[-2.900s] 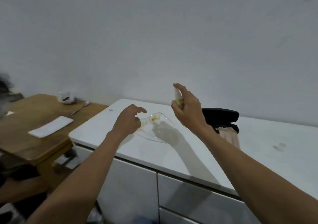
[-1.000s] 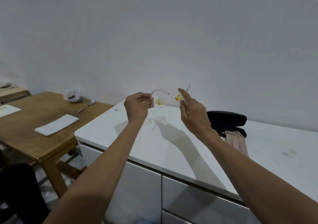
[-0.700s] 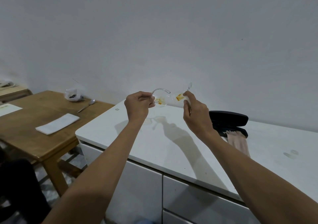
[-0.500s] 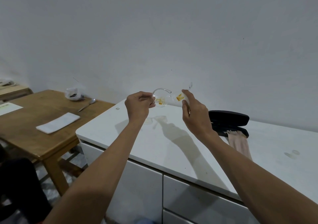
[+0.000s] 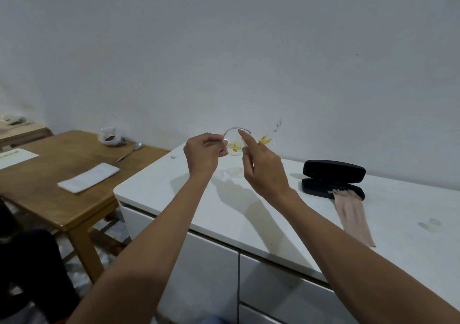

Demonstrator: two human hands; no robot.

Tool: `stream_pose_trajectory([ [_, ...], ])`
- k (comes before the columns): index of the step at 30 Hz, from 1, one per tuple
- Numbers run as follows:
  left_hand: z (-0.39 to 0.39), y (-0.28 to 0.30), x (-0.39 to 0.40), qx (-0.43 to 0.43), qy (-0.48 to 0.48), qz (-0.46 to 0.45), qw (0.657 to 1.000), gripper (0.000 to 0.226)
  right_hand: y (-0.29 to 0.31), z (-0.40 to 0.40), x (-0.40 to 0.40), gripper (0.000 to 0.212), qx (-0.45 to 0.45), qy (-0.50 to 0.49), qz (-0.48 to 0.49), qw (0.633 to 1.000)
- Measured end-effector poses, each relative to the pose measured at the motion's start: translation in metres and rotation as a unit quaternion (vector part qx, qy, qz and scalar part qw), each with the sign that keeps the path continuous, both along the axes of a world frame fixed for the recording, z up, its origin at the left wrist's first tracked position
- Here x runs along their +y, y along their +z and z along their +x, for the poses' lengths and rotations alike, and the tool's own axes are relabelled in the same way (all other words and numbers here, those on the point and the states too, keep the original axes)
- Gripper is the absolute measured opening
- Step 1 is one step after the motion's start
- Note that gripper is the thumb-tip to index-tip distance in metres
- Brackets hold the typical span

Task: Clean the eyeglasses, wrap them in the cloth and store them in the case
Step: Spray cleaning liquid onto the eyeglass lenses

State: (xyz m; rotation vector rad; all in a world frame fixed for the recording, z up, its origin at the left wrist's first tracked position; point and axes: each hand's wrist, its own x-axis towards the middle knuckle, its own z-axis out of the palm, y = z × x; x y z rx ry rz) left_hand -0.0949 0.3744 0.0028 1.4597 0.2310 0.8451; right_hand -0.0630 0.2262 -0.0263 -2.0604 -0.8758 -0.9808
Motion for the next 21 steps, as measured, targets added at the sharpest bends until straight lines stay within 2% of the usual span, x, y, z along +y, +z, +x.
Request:
stream_pose_trajectory([
  [10,-0.001,0.0,0.004,0.0,-0.002,-0.007,1.0,0.01,-0.003,0.004,0.001,0.038,0.015,-0.027,0.041,0.999],
  [15,-0.001,0.003,0.015,-0.006,0.003,-0.032,0.999,0.009,0.006,0.002,-0.008,0.038,0.113,-0.035,0.177,0.977],
  [17,-0.001,0.006,0.02,-0.011,0.004,-0.05,0.999,0.01,0.01,0.003,-0.014,0.035,0.179,-0.018,0.273,0.945],
  [18,-0.001,0.008,0.022,-0.013,0.004,-0.057,0.998,0.01,0.013,0.005,-0.016,0.033,0.228,0.009,0.33,0.916],
  [21,-0.004,0.014,0.026,-0.026,-0.009,-0.072,0.997,0.012,0.022,0.013,-0.022,0.03,0.417,0.123,0.465,0.771],
])
